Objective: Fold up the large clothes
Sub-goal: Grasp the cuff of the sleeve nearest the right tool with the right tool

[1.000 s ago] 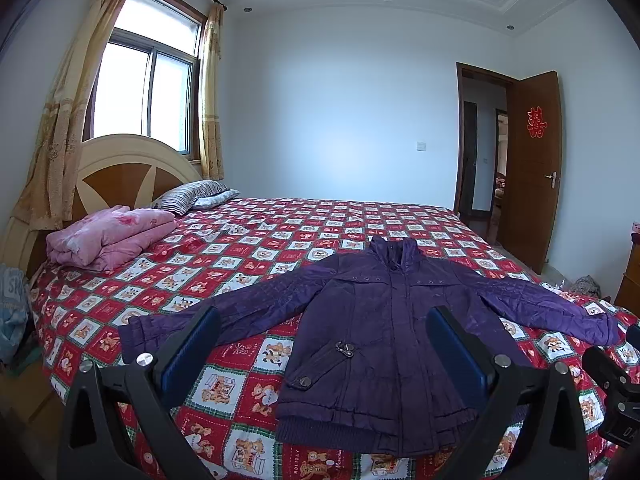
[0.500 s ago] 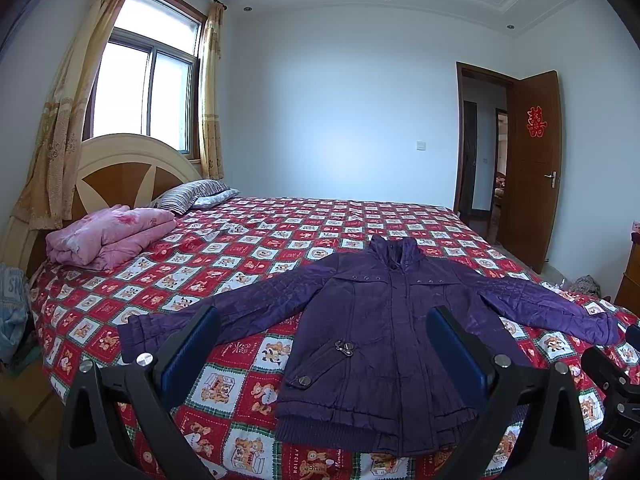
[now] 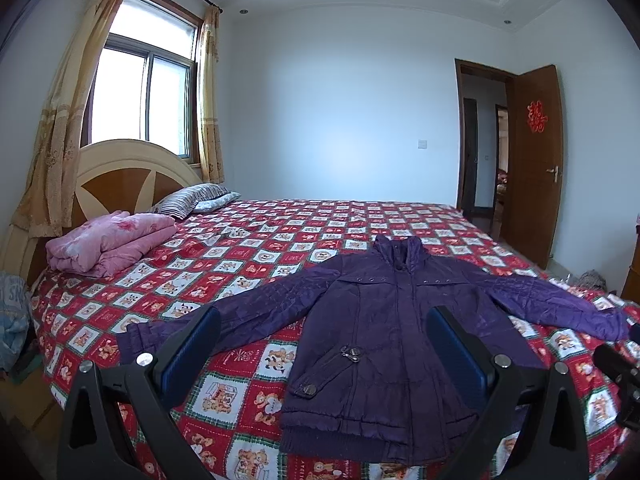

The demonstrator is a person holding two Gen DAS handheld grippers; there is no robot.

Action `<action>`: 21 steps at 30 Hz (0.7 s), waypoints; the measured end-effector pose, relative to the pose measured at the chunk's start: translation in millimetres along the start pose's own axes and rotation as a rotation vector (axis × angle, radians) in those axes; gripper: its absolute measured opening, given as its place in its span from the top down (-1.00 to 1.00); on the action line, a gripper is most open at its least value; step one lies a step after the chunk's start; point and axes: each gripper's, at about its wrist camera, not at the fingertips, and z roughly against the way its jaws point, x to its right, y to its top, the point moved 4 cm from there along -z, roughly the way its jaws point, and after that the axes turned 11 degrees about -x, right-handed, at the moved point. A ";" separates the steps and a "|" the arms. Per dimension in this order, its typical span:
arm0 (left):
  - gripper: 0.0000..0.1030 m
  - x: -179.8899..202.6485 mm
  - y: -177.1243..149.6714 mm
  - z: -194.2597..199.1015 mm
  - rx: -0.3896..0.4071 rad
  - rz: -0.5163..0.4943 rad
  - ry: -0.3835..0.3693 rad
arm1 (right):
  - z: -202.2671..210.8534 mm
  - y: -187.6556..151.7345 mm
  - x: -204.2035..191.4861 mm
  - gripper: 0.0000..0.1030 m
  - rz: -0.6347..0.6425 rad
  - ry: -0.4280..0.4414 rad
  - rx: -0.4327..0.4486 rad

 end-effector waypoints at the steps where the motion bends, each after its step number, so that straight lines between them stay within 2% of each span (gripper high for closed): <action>1: -0.99 2.0 -0.2 -10.3 -0.017 -0.010 0.007 | -9.1 1.0 11.4 -1.00 -0.019 -0.022 -0.019; 2: -0.99 4.1 -0.1 -19.9 -0.026 -0.016 0.000 | -15.9 -0.6 20.7 -1.00 -0.078 -0.007 -0.034; 11: -0.99 35.3 0.6 -117.8 -0.135 -0.109 -0.001 | -84.1 -9.6 147.4 -1.00 -0.316 -0.169 -0.178; 21: -0.99 53.3 3.9 -210.1 -0.222 -0.132 0.031 | -123.3 -10.8 276.5 -1.00 -0.599 -0.258 -0.225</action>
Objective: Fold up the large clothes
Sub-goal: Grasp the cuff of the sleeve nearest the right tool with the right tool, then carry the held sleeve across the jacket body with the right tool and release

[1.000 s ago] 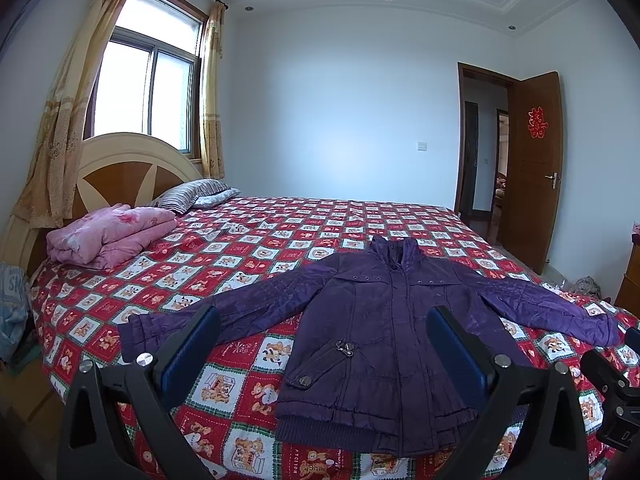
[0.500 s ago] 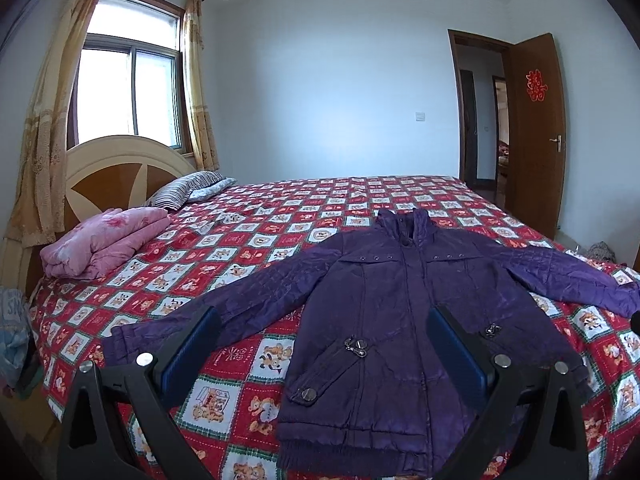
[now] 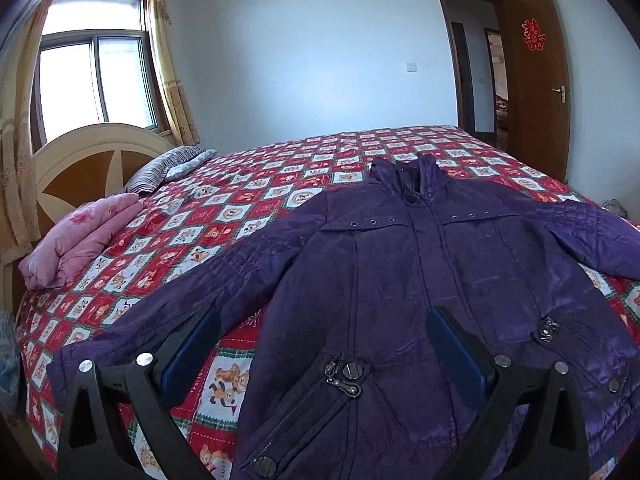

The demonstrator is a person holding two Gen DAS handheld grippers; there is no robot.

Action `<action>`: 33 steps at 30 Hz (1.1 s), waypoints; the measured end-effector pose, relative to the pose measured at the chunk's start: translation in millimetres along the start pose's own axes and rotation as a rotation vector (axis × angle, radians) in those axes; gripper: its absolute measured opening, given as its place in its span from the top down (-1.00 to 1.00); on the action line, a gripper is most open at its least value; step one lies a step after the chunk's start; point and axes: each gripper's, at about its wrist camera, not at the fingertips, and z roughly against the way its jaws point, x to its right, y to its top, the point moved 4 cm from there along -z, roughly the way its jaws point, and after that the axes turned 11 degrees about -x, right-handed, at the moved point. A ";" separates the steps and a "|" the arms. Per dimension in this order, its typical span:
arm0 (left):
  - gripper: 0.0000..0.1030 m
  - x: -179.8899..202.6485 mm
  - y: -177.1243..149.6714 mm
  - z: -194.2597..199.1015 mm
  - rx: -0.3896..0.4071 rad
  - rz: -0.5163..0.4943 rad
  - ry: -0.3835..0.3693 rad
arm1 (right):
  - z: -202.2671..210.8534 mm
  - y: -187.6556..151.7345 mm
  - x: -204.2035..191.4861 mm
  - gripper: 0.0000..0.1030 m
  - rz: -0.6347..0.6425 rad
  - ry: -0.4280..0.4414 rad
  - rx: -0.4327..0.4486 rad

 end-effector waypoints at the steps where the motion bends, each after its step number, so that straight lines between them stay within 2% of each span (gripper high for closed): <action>1: -0.99 -0.5 1.4 -8.5 -0.011 0.003 0.003 | -4.0 7.0 9.7 -1.00 -0.030 -0.007 0.000; 7: -0.99 -11.4 5.3 -47.3 -0.074 0.041 0.024 | -27.3 45.4 66.9 -0.90 -0.217 -0.039 -0.032; 12: -0.99 -18.5 10.9 -64.5 -0.095 0.054 0.035 | -42.8 66.3 85.5 -0.89 -0.294 -0.023 -0.052; 14: -0.99 -23.4 14.8 -67.0 -0.093 0.067 0.036 | -46.6 69.1 89.7 -0.83 -0.320 0.004 -0.058; 16: -0.99 -28.8 18.1 -70.1 -0.093 0.074 0.044 | -52.4 72.1 88.7 -0.67 -0.333 0.027 -0.076; 17: -0.99 -31.5 19.6 -71.8 -0.095 0.078 0.047 | -52.9 70.9 87.1 -0.60 -0.329 0.029 -0.078; 18: -0.99 -34.3 20.8 -73.2 -0.097 0.082 0.047 | -54.7 71.9 84.0 -0.21 -0.314 0.054 -0.082; 19: -0.99 -37.3 22.1 -74.9 -0.099 0.085 0.047 | -57.7 72.8 81.1 0.09 -0.296 0.082 -0.094; 22: -0.99 -47.9 24.9 -77.5 -0.099 0.095 0.054 | -55.0 74.4 82.7 0.32 -0.302 0.118 -0.088; 25: -0.99 -60.8 26.1 -80.2 -0.098 0.115 0.058 | -42.3 82.0 81.2 0.41 -0.282 0.119 -0.074; 29: -0.99 -80.4 28.0 -87.3 -0.107 0.147 0.077 | -17.1 95.5 66.4 0.43 -0.209 0.069 -0.033; 33: -0.99 -107.4 32.8 -93.1 -0.107 0.186 0.122 | 13.1 115.2 33.0 0.44 -0.087 0.004 0.049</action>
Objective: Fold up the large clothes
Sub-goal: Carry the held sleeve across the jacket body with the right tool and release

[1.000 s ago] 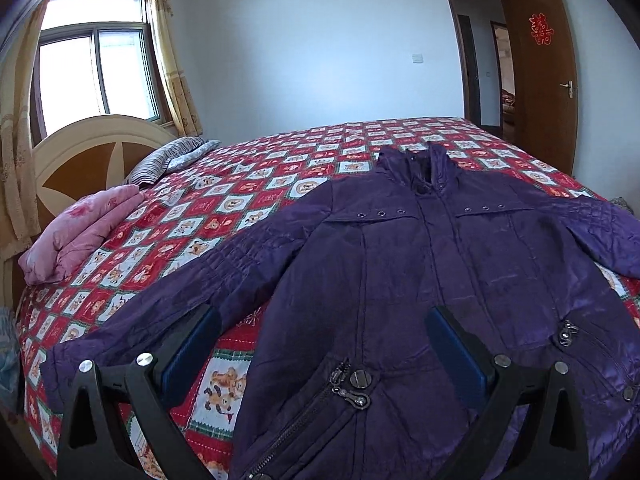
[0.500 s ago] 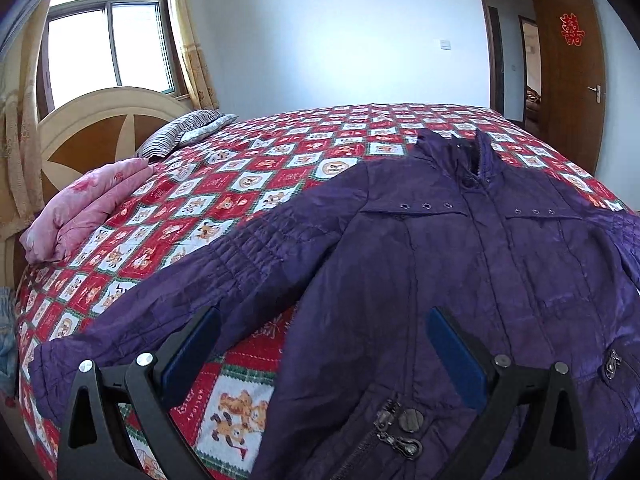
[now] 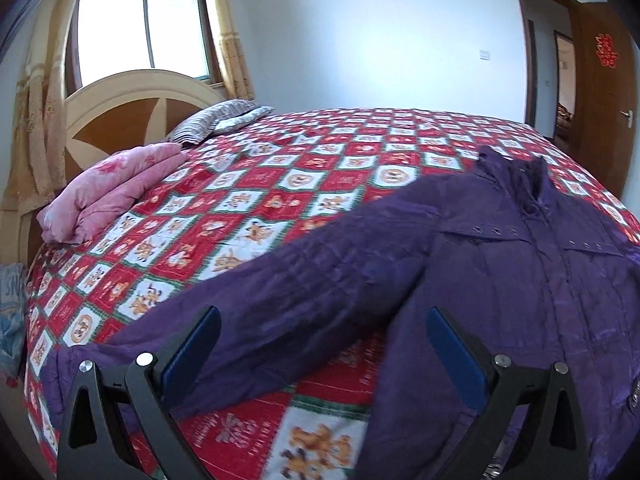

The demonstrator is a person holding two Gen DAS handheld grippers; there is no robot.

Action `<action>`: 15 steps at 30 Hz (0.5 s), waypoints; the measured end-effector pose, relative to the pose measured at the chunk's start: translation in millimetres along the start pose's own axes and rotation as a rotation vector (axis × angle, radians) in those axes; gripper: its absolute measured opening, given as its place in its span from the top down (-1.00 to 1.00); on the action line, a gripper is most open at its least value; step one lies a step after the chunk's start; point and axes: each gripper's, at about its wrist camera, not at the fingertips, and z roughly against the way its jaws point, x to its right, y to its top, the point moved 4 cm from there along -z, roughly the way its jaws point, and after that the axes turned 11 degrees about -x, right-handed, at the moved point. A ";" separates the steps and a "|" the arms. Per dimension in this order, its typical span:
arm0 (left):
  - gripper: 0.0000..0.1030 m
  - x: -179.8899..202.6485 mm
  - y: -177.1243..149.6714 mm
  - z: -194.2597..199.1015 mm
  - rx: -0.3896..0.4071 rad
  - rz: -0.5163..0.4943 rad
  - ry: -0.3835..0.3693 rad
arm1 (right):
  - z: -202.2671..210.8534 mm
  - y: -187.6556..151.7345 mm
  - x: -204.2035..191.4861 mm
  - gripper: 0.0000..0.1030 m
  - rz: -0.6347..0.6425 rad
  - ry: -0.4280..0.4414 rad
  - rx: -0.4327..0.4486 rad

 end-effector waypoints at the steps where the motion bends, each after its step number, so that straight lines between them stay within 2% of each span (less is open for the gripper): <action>1: -0.99 -5.8 2.3 -1.6 -0.001 0.005 0.006 | 9.8 2.7 -11.8 0.44 0.041 -0.014 0.026; 8: -0.98 -36.5 11.5 -10.9 -0.009 0.030 0.038 | 56.6 -1.8 -108.7 0.44 0.303 -0.026 0.171; 11: -0.98 -45.4 11.1 -12.0 -0.017 0.041 0.041 | 69.7 -18.7 -155.4 0.44 0.427 -0.013 0.219; 15: -0.99 -53.6 7.3 -12.9 -0.019 0.045 0.048 | 76.7 -39.9 -214.1 0.45 0.555 0.034 0.240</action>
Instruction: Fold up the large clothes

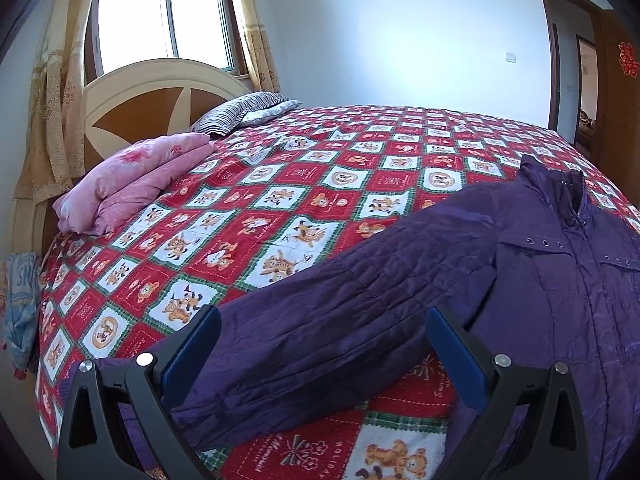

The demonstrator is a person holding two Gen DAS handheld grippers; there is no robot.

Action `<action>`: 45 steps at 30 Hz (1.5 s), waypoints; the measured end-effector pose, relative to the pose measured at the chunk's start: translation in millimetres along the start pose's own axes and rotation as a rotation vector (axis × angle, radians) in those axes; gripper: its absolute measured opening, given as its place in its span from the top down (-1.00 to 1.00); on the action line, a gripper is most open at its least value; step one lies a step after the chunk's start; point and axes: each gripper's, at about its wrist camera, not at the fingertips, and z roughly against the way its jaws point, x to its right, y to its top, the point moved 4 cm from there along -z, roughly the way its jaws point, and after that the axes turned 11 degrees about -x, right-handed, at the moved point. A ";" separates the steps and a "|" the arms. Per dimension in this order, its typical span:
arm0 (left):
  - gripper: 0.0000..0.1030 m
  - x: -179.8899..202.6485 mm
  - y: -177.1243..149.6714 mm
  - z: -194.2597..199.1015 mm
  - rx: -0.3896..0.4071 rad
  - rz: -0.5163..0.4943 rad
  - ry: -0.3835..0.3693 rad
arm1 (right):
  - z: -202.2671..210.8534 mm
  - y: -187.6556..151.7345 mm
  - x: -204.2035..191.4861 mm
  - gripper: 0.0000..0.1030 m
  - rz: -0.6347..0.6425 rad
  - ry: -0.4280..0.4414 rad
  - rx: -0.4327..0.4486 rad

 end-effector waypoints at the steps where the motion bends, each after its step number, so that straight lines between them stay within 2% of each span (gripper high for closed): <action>1: -0.99 -1.9 -0.8 -0.9 -0.003 0.002 0.001 | 0.5 2.2 -15.2 0.45 0.026 0.014 0.006; 7: -0.99 -7.9 -3.8 -2.4 -0.009 0.005 0.003 | 4.2 8.6 -105.5 0.45 0.192 0.080 0.059; 14: -0.99 -14.0 -6.4 -1.6 -0.003 0.015 -0.001 | -7.5 2.3 -201.9 0.45 0.363 0.176 0.051; 19: -0.99 -15.6 -9.8 -2.6 -0.012 0.013 -0.005 | -24.2 -28.0 -277.1 0.46 0.498 0.236 0.011; 23: -0.99 -17.6 -11.6 -2.4 -0.012 0.006 -0.001 | -44.9 -67.0 -344.6 0.47 0.610 0.290 -0.043; 28: -0.99 -22.0 -12.2 -4.6 -0.010 -0.004 0.017 | -74.9 -114.6 -392.6 0.47 0.673 0.347 -0.136; 31: -0.99 -22.8 -12.6 -7.6 -0.020 -0.010 0.016 | -96.6 -143.2 -409.1 0.47 0.690 0.368 -0.214; 33: -0.99 -21.1 -12.6 -9.1 -0.025 -0.016 0.020 | -103.5 -155.5 -411.1 0.44 0.689 0.374 -0.231; 35: -0.99 -16.6 -12.2 -9.5 -0.028 -0.024 0.020 | -102.1 -158.6 -407.1 0.27 0.670 0.408 -0.230; 36: -0.99 -13.7 -11.8 -9.3 -0.029 -0.030 0.019 | -99.6 -157.9 -405.6 -0.10 0.654 0.453 -0.229; 37: -0.99 -10.4 -11.2 -7.9 -0.027 -0.037 0.016 | -96.3 -156.9 -401.9 -0.55 0.636 0.494 -0.242; 38: -0.99 -7.2 -10.3 -5.8 -0.021 -0.044 0.014 | -93.7 -157.2 -398.2 -0.67 0.623 0.517 -0.255; 41: -0.99 0.9 -5.0 1.0 -0.001 -0.054 0.011 | -75.8 -163.3 -384.9 -0.70 0.644 0.607 -0.270; 45: -0.99 16.1 2.5 11.4 0.018 -0.065 -0.010 | -51.1 -173.8 -350.1 -0.70 0.692 0.640 -0.265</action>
